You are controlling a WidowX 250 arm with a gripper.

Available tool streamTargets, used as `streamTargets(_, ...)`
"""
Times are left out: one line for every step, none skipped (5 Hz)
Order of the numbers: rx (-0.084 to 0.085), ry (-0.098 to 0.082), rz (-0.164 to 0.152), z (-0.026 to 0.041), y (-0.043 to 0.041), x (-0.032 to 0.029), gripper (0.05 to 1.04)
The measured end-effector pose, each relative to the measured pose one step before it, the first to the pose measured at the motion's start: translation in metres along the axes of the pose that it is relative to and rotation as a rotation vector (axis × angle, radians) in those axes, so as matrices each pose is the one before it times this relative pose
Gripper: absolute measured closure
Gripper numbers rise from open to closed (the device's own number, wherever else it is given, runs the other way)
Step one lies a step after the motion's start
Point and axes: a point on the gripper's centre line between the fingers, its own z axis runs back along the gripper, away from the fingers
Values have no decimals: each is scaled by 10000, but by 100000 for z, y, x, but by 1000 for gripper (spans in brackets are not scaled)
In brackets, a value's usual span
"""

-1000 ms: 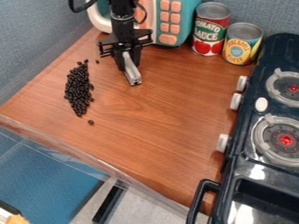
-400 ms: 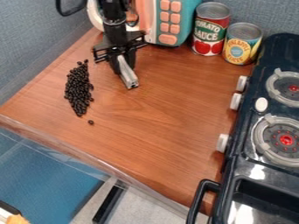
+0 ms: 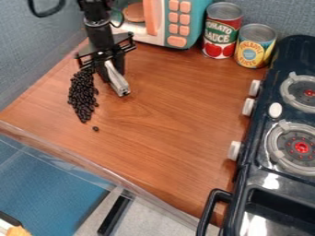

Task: Sweep into pile

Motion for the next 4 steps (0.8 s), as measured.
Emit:
streamTargets(-178, -47, -113, 282, 119, -483, 718)
streamTargets(-38, 6, -335, 12, -622, -437, 718)
streamTargets(-134, 48, -1388, -87, -2754, -1932, 718)
streamTargets(36, -152, -2069, 223, -4079, -2372, 718)
